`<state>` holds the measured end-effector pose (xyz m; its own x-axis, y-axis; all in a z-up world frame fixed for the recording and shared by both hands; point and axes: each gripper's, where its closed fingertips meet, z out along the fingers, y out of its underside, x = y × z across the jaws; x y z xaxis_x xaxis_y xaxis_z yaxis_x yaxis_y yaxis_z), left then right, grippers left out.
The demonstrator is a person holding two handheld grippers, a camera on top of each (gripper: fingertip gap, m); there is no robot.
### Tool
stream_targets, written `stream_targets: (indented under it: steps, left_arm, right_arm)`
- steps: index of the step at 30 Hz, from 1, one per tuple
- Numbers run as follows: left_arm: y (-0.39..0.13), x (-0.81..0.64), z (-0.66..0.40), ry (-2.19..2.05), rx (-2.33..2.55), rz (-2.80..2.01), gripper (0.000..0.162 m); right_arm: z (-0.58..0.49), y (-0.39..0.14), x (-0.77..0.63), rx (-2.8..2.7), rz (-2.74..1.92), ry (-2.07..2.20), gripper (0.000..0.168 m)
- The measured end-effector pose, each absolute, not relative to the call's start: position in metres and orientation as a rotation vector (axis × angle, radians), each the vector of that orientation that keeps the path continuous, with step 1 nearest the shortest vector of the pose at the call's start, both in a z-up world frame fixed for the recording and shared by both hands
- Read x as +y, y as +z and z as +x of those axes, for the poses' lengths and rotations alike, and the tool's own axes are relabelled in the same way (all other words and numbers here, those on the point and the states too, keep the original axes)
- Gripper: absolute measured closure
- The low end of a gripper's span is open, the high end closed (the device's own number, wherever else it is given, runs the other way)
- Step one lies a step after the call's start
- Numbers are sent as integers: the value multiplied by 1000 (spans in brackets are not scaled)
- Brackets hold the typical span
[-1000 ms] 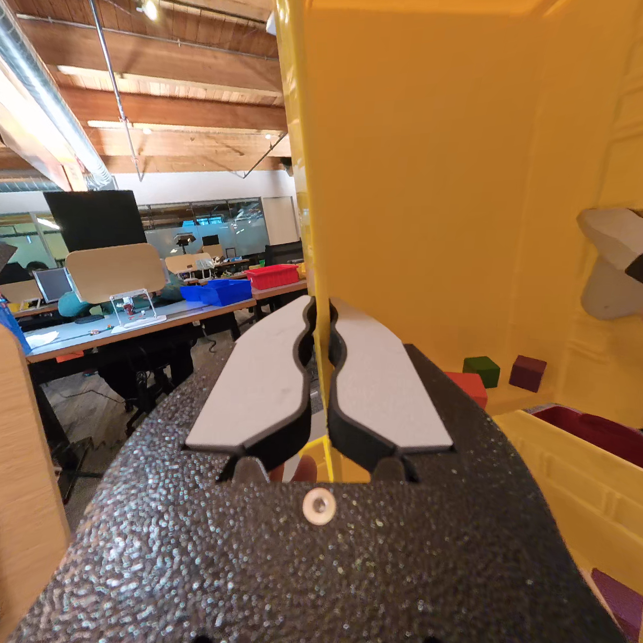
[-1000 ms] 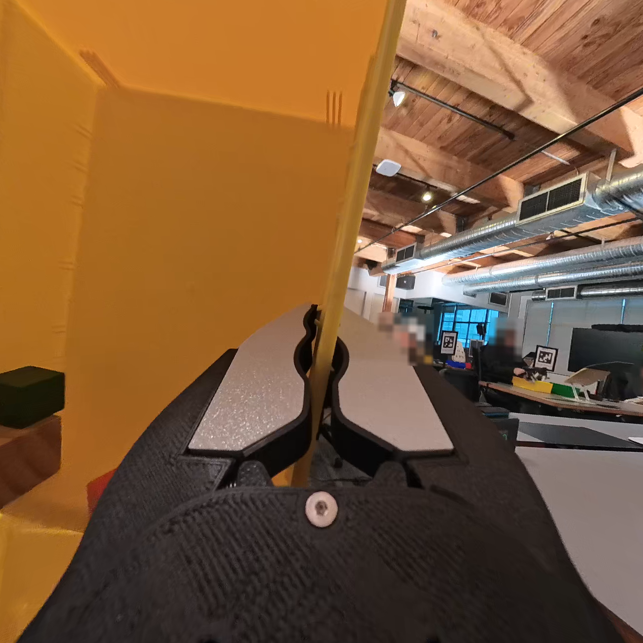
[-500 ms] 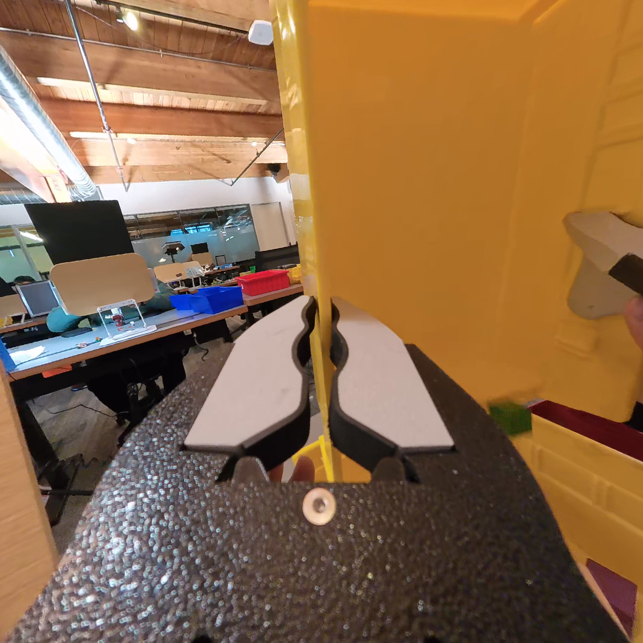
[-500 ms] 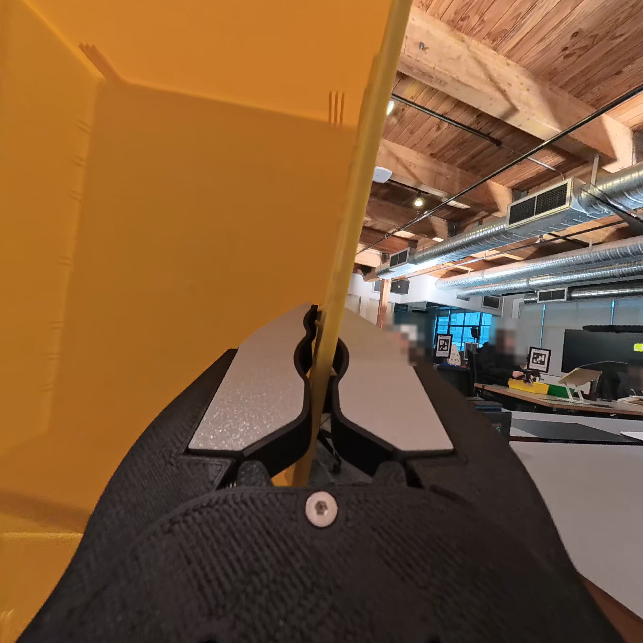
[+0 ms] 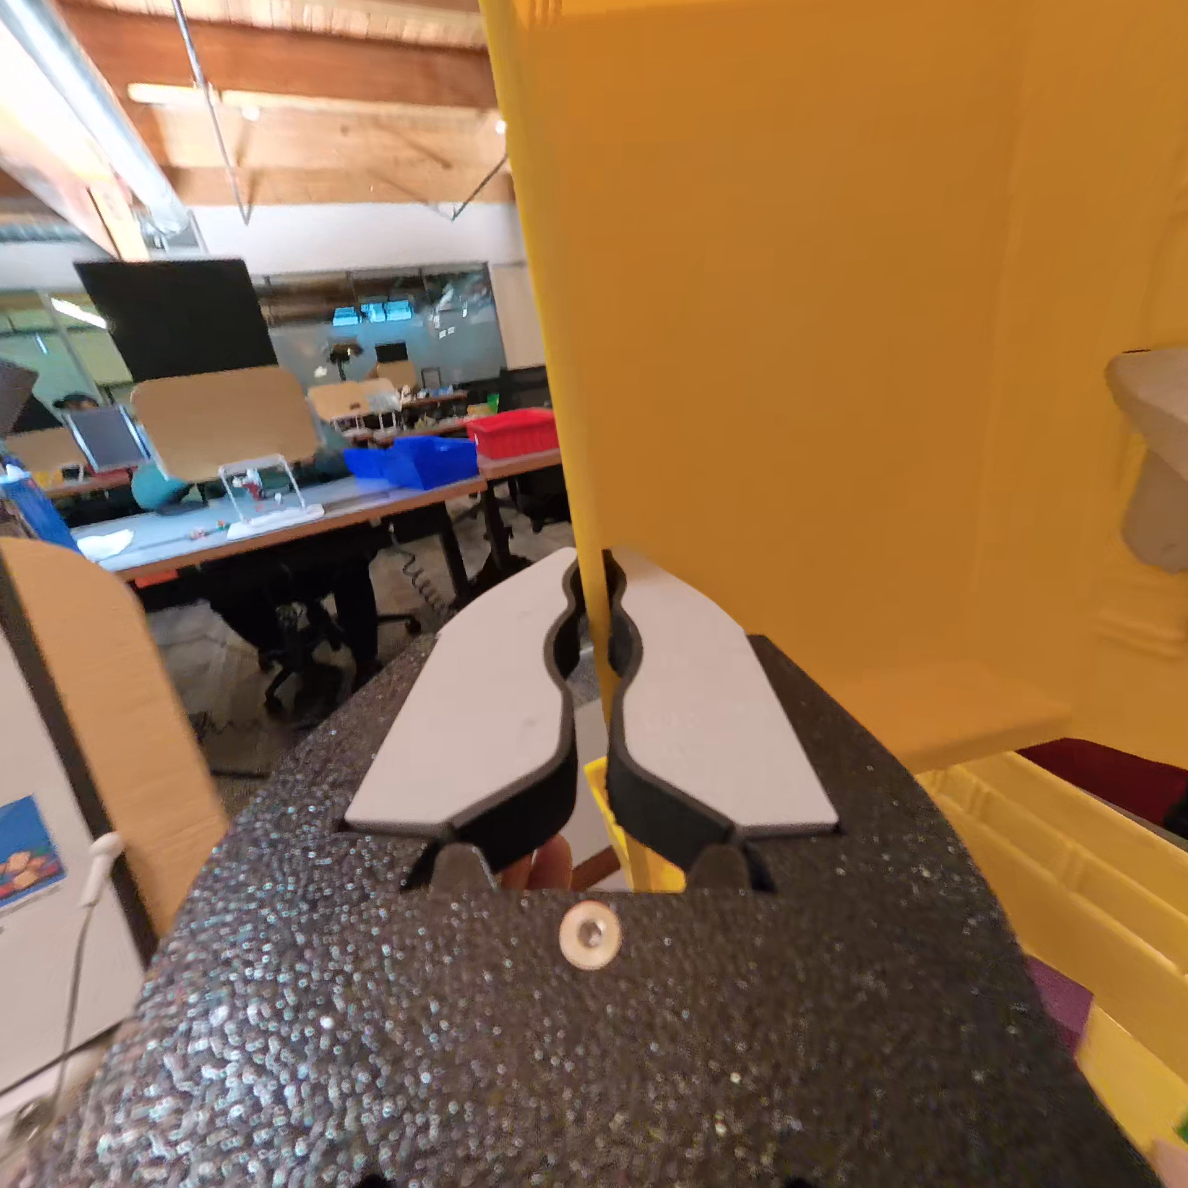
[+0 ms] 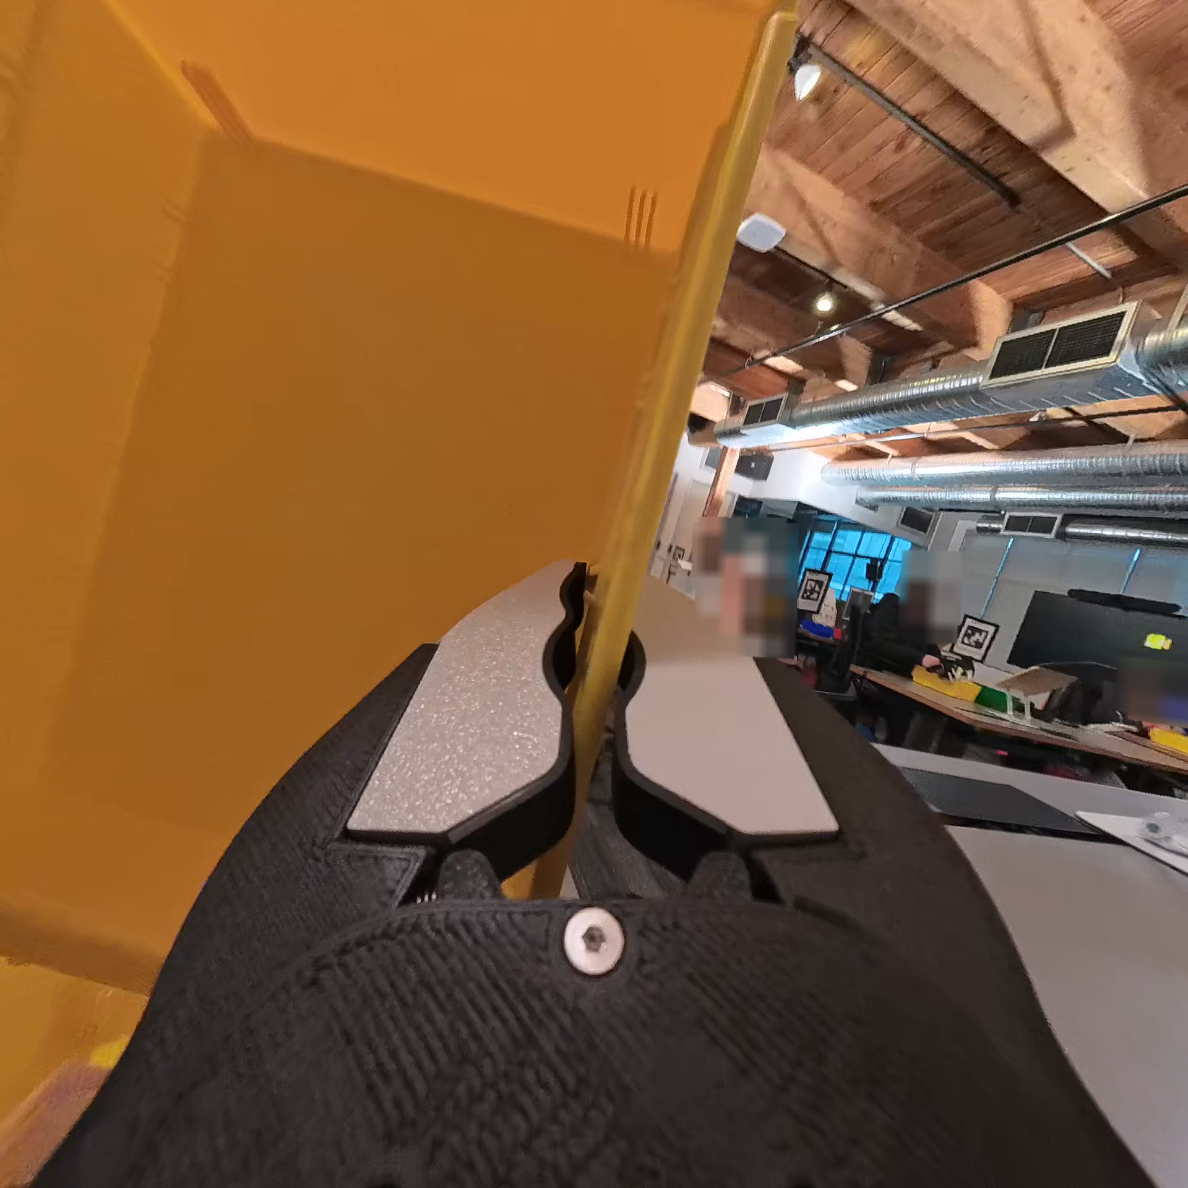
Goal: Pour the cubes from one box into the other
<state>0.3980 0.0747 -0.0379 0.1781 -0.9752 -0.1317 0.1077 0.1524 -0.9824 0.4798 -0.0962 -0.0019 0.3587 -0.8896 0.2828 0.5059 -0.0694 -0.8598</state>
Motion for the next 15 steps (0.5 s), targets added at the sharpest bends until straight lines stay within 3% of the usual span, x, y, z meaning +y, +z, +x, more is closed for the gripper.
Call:
stream_targets:
  steps: [15]
  left_arm:
    - [19,193,203,-749,1050,-1375,160]
  right_arm:
    - [314,24,47,487,-1483,-830,156]
